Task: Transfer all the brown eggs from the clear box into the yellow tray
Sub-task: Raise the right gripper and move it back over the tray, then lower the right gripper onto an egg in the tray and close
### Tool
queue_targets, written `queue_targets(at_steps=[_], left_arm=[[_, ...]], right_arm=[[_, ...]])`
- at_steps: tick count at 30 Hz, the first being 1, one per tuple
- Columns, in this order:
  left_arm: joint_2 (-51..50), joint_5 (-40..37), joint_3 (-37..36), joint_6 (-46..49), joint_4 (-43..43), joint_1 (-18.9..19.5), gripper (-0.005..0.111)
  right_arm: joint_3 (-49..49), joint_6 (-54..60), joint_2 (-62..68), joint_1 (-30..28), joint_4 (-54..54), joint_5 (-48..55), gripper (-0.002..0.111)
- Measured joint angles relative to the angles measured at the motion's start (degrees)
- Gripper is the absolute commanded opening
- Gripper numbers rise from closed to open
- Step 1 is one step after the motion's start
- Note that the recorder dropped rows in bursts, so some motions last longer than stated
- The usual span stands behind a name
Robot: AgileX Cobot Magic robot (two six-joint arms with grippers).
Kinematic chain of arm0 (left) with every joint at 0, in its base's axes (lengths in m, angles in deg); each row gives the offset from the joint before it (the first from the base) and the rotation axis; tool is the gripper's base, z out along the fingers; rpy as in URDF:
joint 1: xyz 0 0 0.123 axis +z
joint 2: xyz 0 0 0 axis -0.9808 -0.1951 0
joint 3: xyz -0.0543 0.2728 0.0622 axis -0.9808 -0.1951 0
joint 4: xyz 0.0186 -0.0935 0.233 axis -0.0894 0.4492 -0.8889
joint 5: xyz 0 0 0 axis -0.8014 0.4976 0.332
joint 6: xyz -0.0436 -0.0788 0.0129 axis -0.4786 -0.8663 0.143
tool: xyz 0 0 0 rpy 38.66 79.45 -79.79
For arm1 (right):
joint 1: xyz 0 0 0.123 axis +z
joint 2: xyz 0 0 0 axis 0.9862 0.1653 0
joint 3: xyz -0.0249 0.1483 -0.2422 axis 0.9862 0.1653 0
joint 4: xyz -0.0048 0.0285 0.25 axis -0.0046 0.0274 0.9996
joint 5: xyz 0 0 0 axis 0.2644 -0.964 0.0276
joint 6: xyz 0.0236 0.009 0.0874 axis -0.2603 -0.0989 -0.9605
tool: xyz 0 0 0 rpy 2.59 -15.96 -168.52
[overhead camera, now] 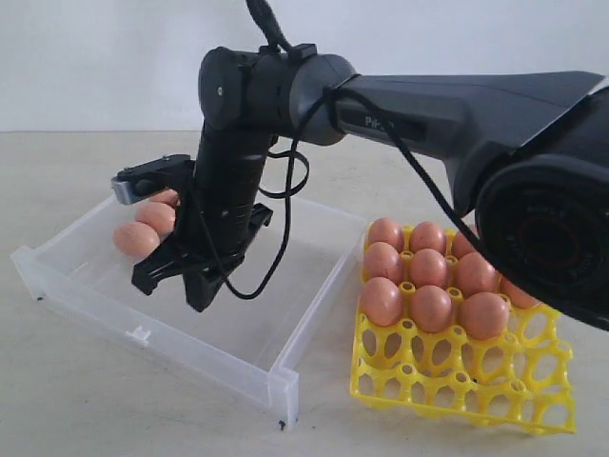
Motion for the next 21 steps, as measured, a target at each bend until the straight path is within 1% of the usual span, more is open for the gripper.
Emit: queue_targets(at_steps=[3, 7, 12, 15, 16, 18, 21], left_arm=[[0.00, 0.00, 0.00, 0.00, 0.00, 0.00, -0.004], [0.00, 0.00, 0.00, 0.00, 0.00, 0.00, -0.004], [0.00, 0.00, 0.00, 0.00, 0.00, 0.00, -0.004], [0.00, 0.00, 0.00, 0.00, 0.00, 0.00, -0.004], [0.00, 0.00, 0.00, 0.00, 0.00, 0.00, -0.004], [0.00, 0.00, 0.00, 0.00, 0.00, 0.00, -0.004], [0.00, 0.00, 0.00, 0.00, 0.00, 0.00, -0.004]], right_arm=[[0.00, -0.59, 0.00, 3.46, 0.08, 0.00, 0.000], [0.00, -3.24, 0.00, 7.21, -4.15, 0.04, 0.000], [0.00, -4.48, 0.00, 7.75, -11.49, -0.34, 0.000], [0.00, -7.52, 0.00, 7.27, -18.99, -4.34, 0.000], [0.00, -9.20, -0.23, 7.01, -20.72, -5.54, 0.002], [0.00, -12.00, -0.74, 6.34, -24.80, -8.25, 0.010], [-0.49, -13.63, -1.43, 5.00, -26.33, -10.49, 0.032]])
